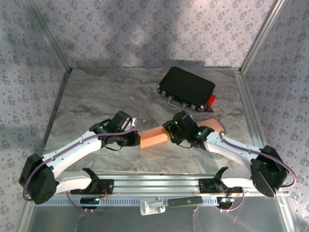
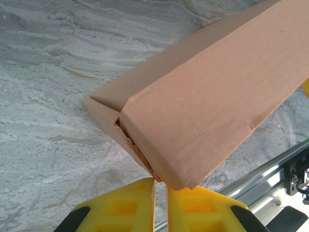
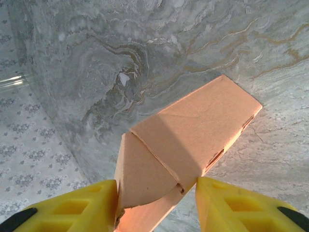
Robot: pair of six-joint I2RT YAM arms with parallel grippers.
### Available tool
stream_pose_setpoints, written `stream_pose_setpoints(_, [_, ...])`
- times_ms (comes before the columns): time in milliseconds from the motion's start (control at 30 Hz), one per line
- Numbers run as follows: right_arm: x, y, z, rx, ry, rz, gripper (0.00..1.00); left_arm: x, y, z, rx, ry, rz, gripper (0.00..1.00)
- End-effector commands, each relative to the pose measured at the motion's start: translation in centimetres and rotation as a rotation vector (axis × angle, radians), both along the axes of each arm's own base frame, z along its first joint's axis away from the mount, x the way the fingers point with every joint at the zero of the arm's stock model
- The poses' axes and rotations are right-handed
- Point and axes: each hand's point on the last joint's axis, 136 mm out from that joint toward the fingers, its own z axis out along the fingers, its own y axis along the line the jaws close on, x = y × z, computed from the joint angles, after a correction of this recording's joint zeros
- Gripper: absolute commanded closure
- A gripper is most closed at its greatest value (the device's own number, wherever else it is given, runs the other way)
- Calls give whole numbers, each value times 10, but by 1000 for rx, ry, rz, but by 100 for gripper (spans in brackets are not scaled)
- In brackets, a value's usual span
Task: Fold the paper box
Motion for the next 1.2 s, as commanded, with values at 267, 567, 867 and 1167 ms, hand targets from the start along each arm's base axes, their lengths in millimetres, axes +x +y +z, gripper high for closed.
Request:
stream_pose_setpoints(267, [-1, -3, -11, -20, 21, 1, 57, 12, 12, 71, -201, -179, 150, 49])
stream_pose_setpoints(567, [-2, -3, -11, -26, 19, 2, 58, 37, 18, 49, -284, -125, 278, 52])
stream_pose_setpoints(867, [-2, -3, -11, -24, 18, 8, 59, 43, 11, 29, -363, -86, 316, 49])
stream_pose_setpoints(1167, [-1, -3, -11, -29, 17, 10, 60, 37, 10, 18, -381, -59, 317, 55])
